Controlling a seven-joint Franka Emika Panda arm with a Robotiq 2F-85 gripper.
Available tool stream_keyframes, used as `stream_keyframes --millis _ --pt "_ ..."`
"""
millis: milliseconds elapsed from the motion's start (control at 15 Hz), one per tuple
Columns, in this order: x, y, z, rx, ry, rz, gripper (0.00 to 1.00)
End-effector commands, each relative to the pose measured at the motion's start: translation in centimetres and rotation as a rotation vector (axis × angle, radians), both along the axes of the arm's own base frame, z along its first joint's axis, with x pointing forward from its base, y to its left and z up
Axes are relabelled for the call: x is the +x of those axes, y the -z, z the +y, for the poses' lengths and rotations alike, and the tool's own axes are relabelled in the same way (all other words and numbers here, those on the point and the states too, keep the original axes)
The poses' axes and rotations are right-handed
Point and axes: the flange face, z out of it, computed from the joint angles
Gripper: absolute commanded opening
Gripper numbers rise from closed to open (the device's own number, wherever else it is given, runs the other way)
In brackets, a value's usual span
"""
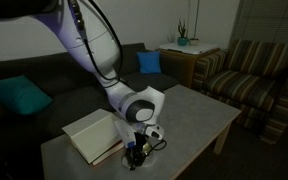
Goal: Remove the lid from the bottle, put the lid on the table, pick up the lid and put it back on the bottle
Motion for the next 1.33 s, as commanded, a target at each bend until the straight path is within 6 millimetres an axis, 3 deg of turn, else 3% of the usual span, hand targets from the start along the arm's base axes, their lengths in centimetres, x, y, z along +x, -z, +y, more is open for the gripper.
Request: stream_keyframes --millis 0,733,1267 --pt "0.2 -0.1 -0.1 -0.021 0.057 -0.010 0.44" --pt "-2.0 1.1 -0.2 0.000 0.077 0.060 0.44" --pt "-1.7 0.8 -0.8 -0.008 0.080 0.060 0.44"
